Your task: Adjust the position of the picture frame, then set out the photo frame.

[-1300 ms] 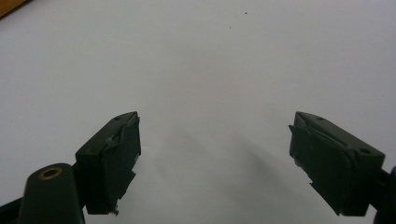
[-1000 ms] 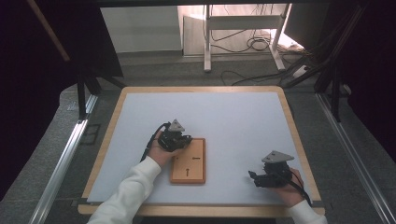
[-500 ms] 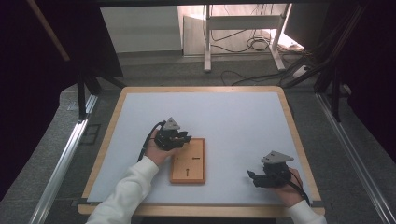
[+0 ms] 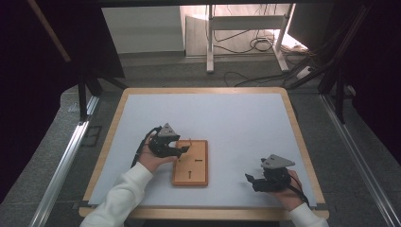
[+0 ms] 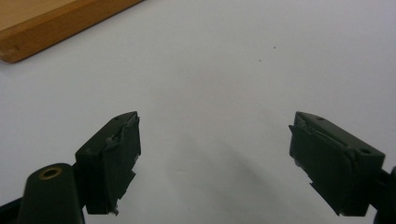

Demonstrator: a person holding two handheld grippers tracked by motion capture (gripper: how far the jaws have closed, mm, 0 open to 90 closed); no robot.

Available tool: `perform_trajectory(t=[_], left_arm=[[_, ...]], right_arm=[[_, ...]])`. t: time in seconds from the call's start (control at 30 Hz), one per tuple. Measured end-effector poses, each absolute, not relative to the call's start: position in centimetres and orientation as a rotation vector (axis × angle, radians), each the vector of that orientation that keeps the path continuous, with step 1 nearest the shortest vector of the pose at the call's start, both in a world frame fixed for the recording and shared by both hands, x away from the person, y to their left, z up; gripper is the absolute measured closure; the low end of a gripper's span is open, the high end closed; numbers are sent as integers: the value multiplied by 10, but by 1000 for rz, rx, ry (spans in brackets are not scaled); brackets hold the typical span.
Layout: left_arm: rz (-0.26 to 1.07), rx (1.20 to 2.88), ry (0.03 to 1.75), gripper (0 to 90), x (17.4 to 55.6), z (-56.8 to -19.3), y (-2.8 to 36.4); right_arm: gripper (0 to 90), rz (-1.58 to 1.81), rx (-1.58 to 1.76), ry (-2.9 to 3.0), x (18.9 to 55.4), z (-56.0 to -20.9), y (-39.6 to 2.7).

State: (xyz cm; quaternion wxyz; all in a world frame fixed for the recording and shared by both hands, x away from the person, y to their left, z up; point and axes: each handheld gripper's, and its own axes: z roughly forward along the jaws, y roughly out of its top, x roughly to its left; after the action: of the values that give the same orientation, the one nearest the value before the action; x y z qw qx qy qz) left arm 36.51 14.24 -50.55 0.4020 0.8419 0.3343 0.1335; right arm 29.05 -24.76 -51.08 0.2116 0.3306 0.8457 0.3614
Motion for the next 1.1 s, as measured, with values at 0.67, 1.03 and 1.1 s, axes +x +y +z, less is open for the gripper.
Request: perform_trajectory(t=[0.67, 1.03, 1.1], left_arm=[[307, 2160, 834, 340, 372, -511, 141], [277, 2180, 772, 350, 390, -514, 137], [267, 2176, 754, 359, 391, -515, 136]], right_arm=[[156, 1080, 864, 2369, 290, -511, -237], [157, 1057, 862, 2379, 290, -513, -234], [157, 1053, 860, 2379, 290, -514, -233]])
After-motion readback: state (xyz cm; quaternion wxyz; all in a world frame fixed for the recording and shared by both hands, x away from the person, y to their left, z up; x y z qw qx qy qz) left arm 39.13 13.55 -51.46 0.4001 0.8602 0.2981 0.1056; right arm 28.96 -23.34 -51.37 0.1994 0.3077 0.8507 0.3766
